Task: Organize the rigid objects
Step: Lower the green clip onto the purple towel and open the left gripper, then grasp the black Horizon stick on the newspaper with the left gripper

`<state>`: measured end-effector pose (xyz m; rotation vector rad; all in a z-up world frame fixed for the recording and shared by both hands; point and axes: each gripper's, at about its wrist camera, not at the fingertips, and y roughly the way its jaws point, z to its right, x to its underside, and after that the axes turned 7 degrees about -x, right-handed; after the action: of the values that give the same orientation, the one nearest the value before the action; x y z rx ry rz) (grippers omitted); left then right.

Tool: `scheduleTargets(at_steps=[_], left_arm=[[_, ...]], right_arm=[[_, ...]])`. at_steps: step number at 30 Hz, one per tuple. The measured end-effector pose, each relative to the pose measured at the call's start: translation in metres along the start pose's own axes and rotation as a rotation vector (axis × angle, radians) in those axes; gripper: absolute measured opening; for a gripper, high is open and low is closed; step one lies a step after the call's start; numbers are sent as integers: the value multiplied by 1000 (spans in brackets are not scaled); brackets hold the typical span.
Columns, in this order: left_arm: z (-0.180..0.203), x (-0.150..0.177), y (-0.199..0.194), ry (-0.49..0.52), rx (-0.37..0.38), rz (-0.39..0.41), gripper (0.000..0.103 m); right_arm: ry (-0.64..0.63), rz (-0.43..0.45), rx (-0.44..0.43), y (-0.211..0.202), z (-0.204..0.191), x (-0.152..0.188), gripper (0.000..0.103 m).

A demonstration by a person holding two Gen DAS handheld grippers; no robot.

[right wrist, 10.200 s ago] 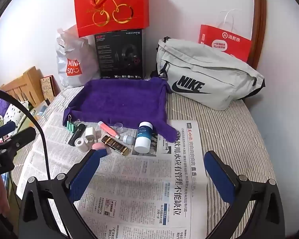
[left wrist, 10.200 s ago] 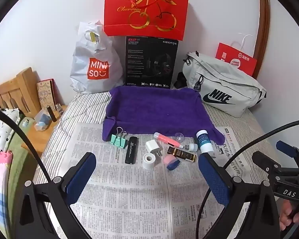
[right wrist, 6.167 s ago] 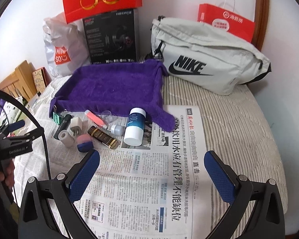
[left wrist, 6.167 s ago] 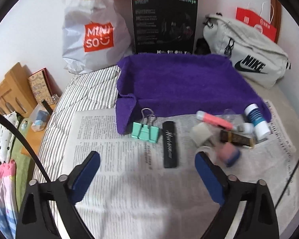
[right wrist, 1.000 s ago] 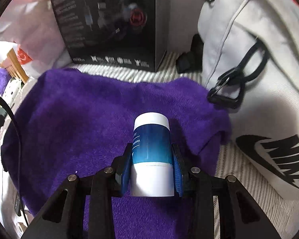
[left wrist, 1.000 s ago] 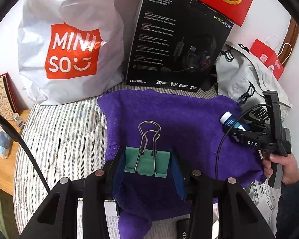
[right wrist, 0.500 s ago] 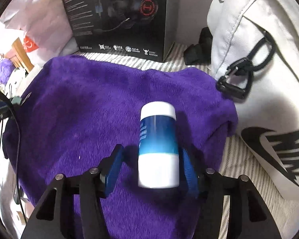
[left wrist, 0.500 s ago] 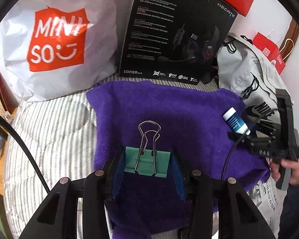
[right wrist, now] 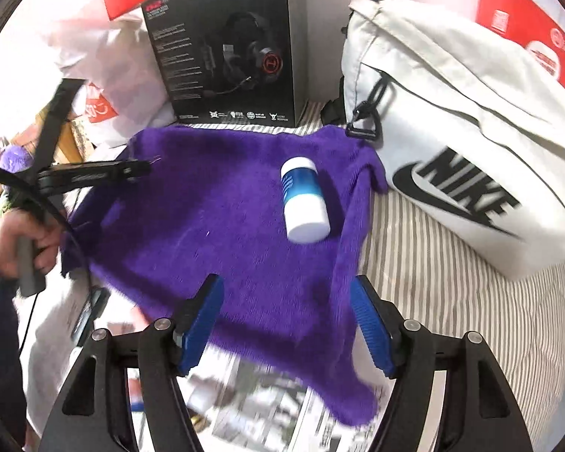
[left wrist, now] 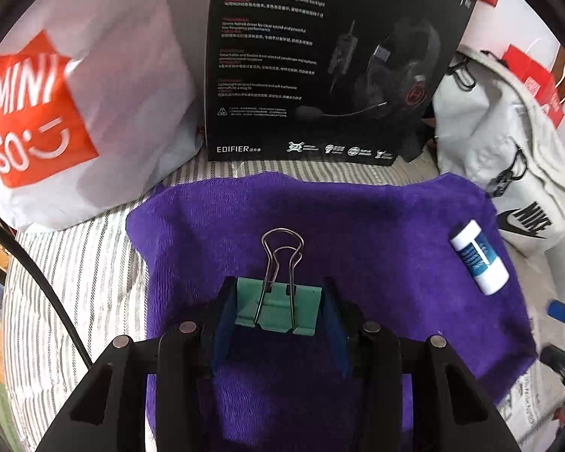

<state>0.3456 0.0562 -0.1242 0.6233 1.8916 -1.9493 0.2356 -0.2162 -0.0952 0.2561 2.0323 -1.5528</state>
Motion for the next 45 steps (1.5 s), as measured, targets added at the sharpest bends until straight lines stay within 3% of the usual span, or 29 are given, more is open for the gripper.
scheduleTargets(at_steps=[11,16,18,19,20,24,29,31,36,39,42,45], left_arm=[[28,-7,27,103,-104,-60,42],[31,-9,28,115,-97,-79,43],[33,-7,28,116,-88,-94,50],[35,-5,28,123,-79,-108,60],[37,-3,27,131,-79,-116,63],[47,12,16,138,-86,-126,63],[44,39,-26,128,-77,-75,63],[47,53,-49,141,-50,-40,63],[33,95,-86,109,13,-64,63],[27,117,-86,88,56,-79,63],[22,135,-85,77,43,-89,63],[26,146,-81,94,32,-86,54]], right_arm=[[59,0,3,-17,9,29,70],[74,-6,8,-22,14,37,70],[78,-4,7,-25,15,40,70],[80,0,6,-27,15,41,70],[82,4,5,-30,15,42,70],[94,16,2,-38,13,46,70],[97,32,9,-52,6,50,70],[97,34,3,-57,2,50,70],[47,49,14,-69,-14,27,70],[57,119,-7,-86,-21,28,74],[115,146,-24,-94,-19,33,75],[152,157,-17,-99,-19,41,75]])
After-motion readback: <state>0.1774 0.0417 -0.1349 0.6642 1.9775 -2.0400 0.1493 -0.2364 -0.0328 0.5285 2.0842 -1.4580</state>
